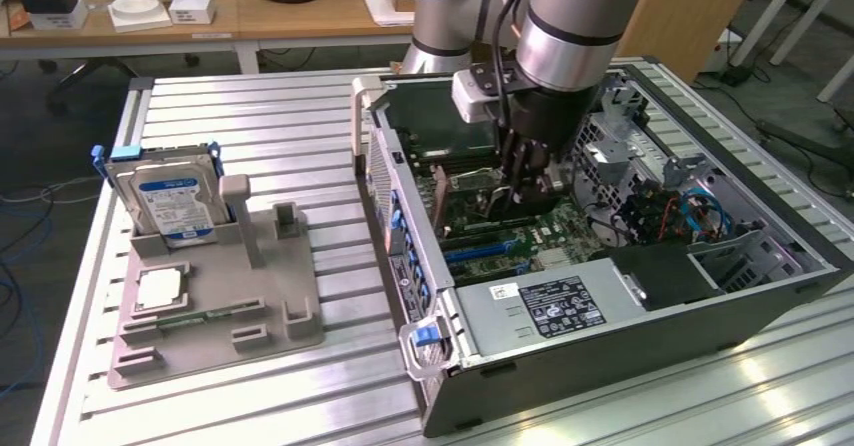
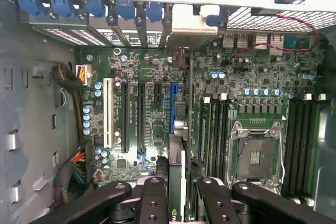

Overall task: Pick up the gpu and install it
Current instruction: 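Insert the gpu into the slot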

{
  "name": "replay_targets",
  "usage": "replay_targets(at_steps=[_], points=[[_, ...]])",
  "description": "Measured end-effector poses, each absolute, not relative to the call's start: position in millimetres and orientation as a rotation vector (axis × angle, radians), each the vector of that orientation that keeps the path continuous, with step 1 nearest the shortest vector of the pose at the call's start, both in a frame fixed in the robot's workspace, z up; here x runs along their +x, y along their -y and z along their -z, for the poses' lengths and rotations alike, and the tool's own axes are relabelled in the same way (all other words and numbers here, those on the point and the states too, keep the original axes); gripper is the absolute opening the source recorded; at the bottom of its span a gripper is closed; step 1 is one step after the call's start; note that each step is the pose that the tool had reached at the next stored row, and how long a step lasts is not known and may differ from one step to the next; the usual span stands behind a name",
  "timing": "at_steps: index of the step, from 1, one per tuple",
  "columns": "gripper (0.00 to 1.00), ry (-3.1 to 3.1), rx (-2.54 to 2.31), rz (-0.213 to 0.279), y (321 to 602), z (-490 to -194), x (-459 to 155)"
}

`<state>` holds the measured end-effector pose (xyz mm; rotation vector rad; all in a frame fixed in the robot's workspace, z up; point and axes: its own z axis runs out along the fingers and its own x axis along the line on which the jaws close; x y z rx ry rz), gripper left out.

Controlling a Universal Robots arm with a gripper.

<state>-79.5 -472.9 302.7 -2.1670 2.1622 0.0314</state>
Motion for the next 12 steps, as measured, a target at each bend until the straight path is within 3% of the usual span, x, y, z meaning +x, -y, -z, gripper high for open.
replay_targets(at_steps=[12], points=[[0.26,-2.162,-2.168,-0.032,474.2,-294.5,-82.6]])
